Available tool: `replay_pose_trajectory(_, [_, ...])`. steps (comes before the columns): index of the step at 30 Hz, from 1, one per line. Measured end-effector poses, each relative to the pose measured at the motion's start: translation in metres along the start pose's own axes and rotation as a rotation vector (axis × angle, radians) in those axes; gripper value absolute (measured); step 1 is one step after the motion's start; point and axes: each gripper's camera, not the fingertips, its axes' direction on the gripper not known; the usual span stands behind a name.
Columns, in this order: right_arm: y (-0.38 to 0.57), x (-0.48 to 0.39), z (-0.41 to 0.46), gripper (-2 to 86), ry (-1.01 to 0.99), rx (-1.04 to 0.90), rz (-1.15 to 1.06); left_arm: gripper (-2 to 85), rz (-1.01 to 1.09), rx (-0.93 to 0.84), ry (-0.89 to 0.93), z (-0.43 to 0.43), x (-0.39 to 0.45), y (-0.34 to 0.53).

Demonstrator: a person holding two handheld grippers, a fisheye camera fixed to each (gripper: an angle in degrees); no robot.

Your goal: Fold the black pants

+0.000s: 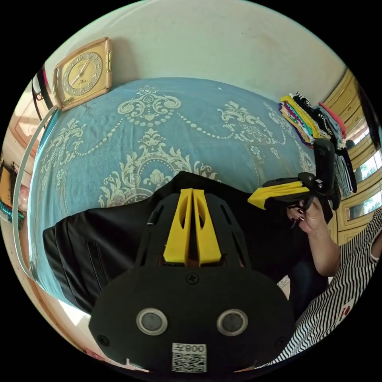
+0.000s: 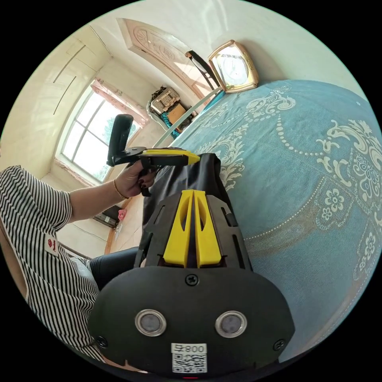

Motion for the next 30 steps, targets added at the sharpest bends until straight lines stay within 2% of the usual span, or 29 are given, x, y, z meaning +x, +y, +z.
replay_pose_trajectory(4, [-0.003,0.002,0.014,0.2,0.152,-0.095,0.039,0.1,-0.023,-0.025,0.044,0.008,-0.006,0.006])
replay_pose_trajectory(9, [-0.003,0.006,0.013,0.1,0.134,-0.091,0.061,0.1,-0.011,0.057,0.006,-0.015,0.003,0.014])
replay_pose_trajectory(15, [-0.002,0.012,0.011,0.1,0.121,-0.098,0.092,0.1,-0.057,0.021,0.03,-0.007,-0.005,0.013])
replay_pose_trajectory(18, [-0.002,0.014,0.007,0.1,0.111,-0.09,0.096,0.1,-0.033,0.061,-0.047,-0.02,0.007,0.021])
replay_pose_trajectory(20, [-0.001,0.015,0.006,0.1,0.109,-0.09,0.098,0.1,-0.024,0.001,-0.064,-0.013,0.008,0.022])
replay_pose_trajectory(23, [-0.001,0.017,0.002,0.1,0.099,-0.08,0.105,0.1,-0.065,0.036,-0.025,-0.031,0.003,0.033])
replay_pose_trajectory(26, [0.002,0.017,-0.003,0.1,0.079,-0.064,0.102,0.1,-0.134,0.095,-0.113,-0.062,-0.009,0.058])
replay_pose_trajectory(29, [0.002,0.015,-0.01,0.1,0.04,-0.039,0.081,0.2,-0.248,0.002,-0.198,-0.067,-0.038,0.081])
replay_pose_trajectory(30, [0.002,0.015,-0.01,0.1,0.033,-0.04,0.077,0.2,-0.28,-0.105,-0.203,-0.057,-0.051,0.09])
